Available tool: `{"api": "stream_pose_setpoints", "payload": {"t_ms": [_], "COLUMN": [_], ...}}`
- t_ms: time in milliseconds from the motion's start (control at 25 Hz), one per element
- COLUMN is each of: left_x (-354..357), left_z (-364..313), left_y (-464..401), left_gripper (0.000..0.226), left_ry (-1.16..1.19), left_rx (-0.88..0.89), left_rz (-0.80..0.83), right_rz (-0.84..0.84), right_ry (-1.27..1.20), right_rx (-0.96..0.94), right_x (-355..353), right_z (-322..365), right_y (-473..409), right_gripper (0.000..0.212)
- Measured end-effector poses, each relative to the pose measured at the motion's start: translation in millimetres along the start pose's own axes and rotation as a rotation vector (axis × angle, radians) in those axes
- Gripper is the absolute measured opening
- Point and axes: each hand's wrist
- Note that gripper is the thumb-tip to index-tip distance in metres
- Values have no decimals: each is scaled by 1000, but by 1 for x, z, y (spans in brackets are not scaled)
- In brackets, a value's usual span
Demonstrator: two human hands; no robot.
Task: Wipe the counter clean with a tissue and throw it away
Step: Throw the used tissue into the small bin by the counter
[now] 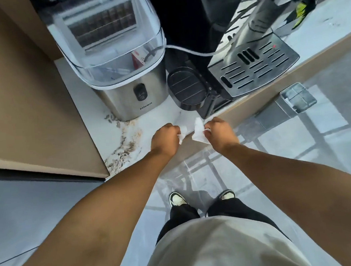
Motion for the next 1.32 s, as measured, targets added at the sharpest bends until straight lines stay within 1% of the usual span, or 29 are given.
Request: {"api": "stream_pose_setpoints", "payload": {"t_ms": [80,160,280,400,560,720,880,1040,1160,1320], "left_x": [6,15,32,53,78,100,125,145,161,190], "left_z": [-27,-56,-101,-163,-255,-339,-417,-472,-509,-554], "left_y": [-3,-8,-14,-15,-15,-21,-27,-43,-66,-113], "left_gripper": [24,18,16,17,13,12,10,11,13,16], "left_ry": [-14,-82,-152,-197,-197,-218,-243,-268,-292,-342], "left_rx": [75,143,205,293,400,419,496,555,556,553], "left_rz": [7,20,37,79,99,107,100,83,81,124], "right_rz": [-47,-87,-117,-136,-134,-188,-247,-286,-281,-255], "right_ry": [-41,-82,-121,-151,-196,-211,-205,-227,-247,-253], "right_rx": [69,140,210,322,452,523,574,601,645,699], "right_x": [-10,-19,-32,-53,-81,-113,-141,-158,-163,-171], "right_z": [-22,-47,-85,-136,-213,-285,-356,-407,-442,-498], "right_y": [15,32,56,89,136,172,199,207,200,179], "right_gripper": [19,19,16,13,15,18,19,16,15,15]}}
Point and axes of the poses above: each hand's wrist, its own y-axis away from the middle knuckle, its own x-axis out of the palm, z = x × y, and after that the axes turned 12 degrees about -x, right-handed
